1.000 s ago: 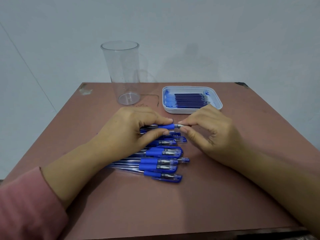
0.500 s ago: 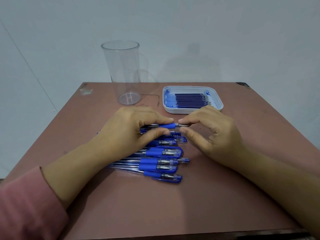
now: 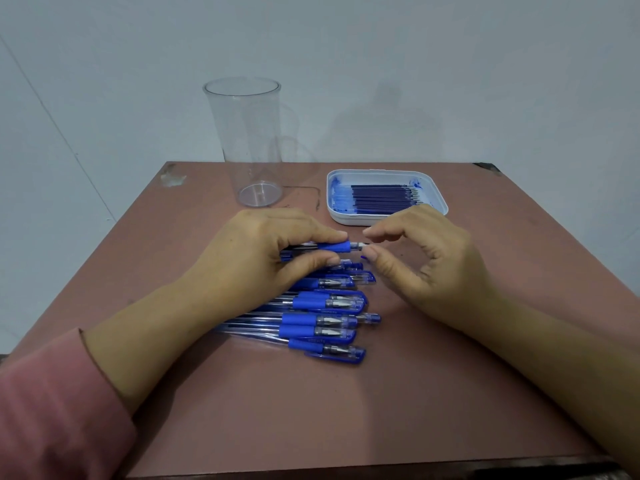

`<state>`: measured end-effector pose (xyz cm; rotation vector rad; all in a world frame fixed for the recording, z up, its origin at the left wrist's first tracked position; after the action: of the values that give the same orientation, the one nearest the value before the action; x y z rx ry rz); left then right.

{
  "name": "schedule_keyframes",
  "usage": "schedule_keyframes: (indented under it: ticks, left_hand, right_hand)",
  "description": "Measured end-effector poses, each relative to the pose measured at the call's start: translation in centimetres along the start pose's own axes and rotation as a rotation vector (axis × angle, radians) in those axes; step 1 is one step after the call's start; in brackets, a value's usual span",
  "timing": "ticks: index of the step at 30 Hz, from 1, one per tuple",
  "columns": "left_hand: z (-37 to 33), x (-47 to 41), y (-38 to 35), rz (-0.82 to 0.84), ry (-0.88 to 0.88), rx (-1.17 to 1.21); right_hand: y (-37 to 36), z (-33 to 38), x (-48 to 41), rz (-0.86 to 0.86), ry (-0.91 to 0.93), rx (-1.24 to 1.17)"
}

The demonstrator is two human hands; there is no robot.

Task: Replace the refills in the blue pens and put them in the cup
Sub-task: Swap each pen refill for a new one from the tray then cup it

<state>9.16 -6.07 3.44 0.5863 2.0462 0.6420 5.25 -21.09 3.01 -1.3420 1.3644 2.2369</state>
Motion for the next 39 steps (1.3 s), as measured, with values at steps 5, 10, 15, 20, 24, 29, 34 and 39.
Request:
schedule_keyframes:
  ticks: [5,10,15,20,24,29,34,39]
  left_hand:
    - [0.2,0.1,0.0,-0.006,0.006,0.003]
    - [0.0,0.0,0.0,-0.006,0.000,-0.005]
    - [0.0,0.0,0.1,-0.011,-0.001,-0.013]
    - [0.3,0.0,-0.2,0.007,0.009,-0.016]
    - [0.4,0.0,-0.2,0.014,0.026,-0.008]
    - [0.5,0.1,-0.4,0.032,0.058,0.018]
    - [0.4,0.1,-0.2,0.015,0.054,0.014]
    - [0.3,0.0,-0.2,0.009,0.031,-0.011]
  right_hand:
    - [-0.5,0.3,0.1,0.026,0.019,-0.008]
    - [-0.6,-0.3,0.0,0.045,-0.044,-0.049]
    - [-0.7,-0.6,0.1,0.057,-0.077,-0.070]
    - [-0.8,-0.4,0.1,0.072,-0.080,-0.087]
    - [-0.8,-0.4,0.1,0.079,-0.068,-0.083]
    - [-0.5,-0.1,0.1,0.061,-0.020,-0.076]
    - [-0.6,-0.6,0.2,0.083,-0.103,-0.136]
    - [-1.2,-0.9,0.2,0.124,-0.165,-0.150]
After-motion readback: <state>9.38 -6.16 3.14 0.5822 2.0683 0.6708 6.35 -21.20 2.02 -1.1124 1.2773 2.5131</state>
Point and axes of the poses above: each hand's wrist, its own x-axis away from the middle knuckle, its own y-axis out of the back of the hand, z = x × y, the point moved 9 cm from there along -x, towards the middle knuckle, and after that the axes turned 11 degrees about x, right-handed, at the moved point
